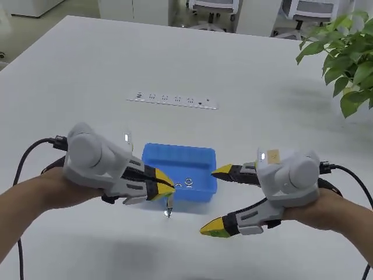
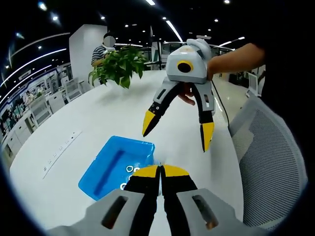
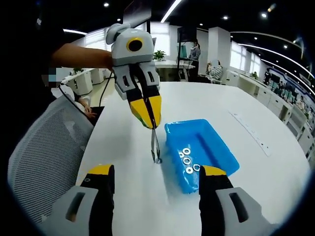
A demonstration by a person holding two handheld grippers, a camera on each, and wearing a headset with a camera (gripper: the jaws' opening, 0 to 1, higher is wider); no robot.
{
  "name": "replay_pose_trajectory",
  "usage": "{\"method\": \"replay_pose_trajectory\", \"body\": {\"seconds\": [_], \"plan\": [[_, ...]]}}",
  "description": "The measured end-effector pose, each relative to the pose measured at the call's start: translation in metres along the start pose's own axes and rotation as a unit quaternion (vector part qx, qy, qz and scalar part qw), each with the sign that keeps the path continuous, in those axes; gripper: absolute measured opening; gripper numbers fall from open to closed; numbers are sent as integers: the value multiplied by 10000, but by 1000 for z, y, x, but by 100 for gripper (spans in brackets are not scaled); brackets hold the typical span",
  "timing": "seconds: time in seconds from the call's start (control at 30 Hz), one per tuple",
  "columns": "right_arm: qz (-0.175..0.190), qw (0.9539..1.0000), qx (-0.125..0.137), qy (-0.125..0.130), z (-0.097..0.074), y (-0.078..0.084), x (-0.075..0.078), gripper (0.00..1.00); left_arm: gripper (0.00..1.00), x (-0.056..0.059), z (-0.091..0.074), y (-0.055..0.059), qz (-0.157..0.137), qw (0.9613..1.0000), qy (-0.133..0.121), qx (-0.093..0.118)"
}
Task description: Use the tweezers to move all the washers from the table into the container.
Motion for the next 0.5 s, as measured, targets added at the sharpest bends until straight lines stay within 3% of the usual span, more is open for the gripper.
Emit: {"method": "replay_pose_trajectory", "body": {"seconds": [0.5], "plan": [[-514, 9978, -46, -417, 24, -10, 7, 42, 5, 2, 0, -4, 41, 9999, 87, -64]]}}
Point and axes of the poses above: the centre of the closed fingertips' face, and the gripper's own axes: z roughly forward along the fingers, x roughly to its right, y roughly out of its underside, the point moved 7 cm from there along -z, roughly backward along the fingers
